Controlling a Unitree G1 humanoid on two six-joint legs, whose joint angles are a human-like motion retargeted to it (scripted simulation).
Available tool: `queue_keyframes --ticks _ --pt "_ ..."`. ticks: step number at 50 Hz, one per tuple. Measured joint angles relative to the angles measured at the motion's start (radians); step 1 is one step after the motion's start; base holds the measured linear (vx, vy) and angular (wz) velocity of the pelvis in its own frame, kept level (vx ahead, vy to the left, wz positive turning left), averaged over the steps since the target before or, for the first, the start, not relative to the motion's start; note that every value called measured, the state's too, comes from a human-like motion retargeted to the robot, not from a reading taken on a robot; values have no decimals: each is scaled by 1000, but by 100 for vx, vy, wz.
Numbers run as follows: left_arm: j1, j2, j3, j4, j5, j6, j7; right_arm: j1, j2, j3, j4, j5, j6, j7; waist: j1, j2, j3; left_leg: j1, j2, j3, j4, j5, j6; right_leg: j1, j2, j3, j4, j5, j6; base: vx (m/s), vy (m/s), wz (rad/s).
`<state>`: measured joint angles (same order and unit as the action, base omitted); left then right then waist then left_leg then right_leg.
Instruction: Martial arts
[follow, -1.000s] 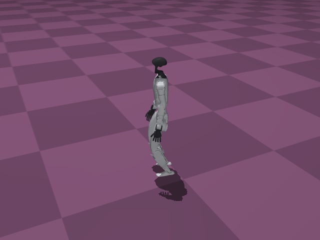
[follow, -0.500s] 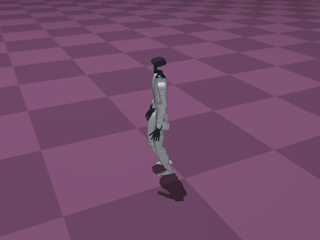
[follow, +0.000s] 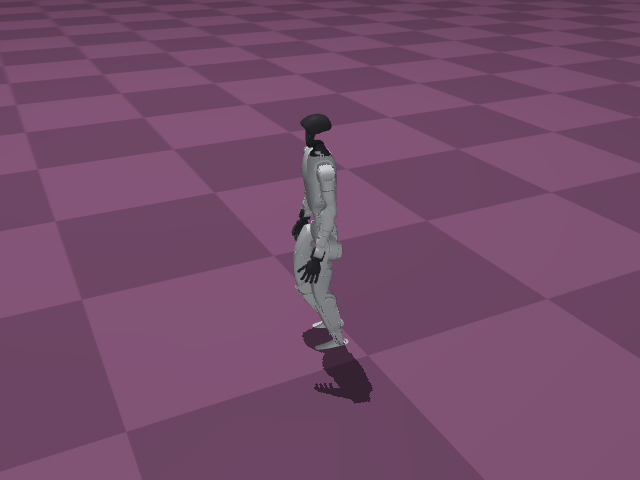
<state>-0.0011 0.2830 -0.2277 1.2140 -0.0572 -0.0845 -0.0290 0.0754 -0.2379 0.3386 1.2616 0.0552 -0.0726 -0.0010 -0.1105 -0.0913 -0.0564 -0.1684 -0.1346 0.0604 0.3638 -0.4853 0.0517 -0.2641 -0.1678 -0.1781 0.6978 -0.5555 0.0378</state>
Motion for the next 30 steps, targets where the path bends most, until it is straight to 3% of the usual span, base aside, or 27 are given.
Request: queue_keyframes --ticks 30 --pt "-54 -3 -19 -34 34 -3 -6 40 13 28 22 -23 -2 27 30 -6 -18 -88 -6 -42 29 -1 -1 -54 -12 -44 17 16 -14 0 0 3"
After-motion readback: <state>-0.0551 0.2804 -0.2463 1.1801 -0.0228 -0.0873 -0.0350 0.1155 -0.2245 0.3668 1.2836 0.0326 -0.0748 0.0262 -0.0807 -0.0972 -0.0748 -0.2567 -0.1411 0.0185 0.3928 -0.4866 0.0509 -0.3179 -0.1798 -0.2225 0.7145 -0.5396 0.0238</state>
